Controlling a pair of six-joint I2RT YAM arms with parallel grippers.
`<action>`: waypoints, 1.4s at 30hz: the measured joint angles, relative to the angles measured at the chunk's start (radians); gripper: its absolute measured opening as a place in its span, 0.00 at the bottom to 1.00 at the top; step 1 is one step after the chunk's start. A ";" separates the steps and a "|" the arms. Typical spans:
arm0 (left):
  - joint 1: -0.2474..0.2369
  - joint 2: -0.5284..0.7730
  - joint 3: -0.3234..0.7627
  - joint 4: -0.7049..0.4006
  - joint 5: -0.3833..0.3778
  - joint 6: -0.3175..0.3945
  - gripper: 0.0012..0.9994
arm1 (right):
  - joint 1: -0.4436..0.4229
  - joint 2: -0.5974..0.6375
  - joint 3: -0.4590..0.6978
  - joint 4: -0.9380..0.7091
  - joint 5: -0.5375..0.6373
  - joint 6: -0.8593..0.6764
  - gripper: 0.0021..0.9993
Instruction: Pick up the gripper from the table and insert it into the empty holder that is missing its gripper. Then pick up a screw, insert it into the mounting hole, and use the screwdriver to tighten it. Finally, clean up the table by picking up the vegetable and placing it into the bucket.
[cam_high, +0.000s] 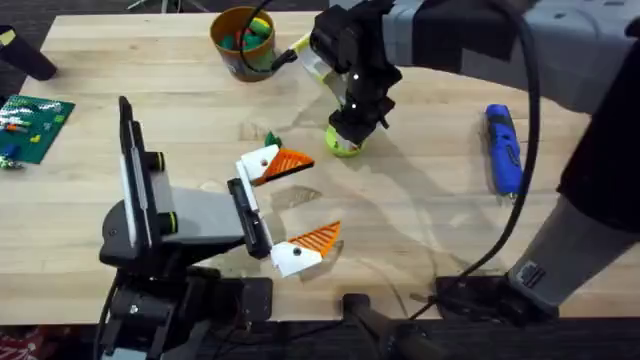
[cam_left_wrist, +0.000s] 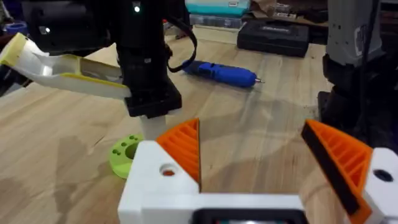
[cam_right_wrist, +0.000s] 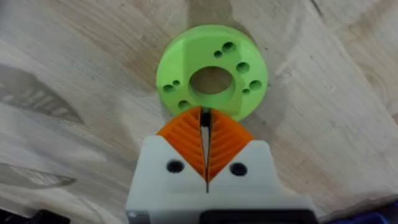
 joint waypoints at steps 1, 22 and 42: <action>0.000 0.000 0.000 0.000 0.000 0.000 0.99 | 0.000 0.000 0.000 0.000 0.000 0.000 0.01; 0.000 0.000 0.000 0.000 0.000 0.000 0.99 | 0.000 -0.104 -0.004 -0.024 -0.001 0.000 0.00; 0.000 0.000 0.000 0.000 0.000 0.000 0.99 | 0.000 -0.305 0.214 -0.143 -0.002 0.000 0.00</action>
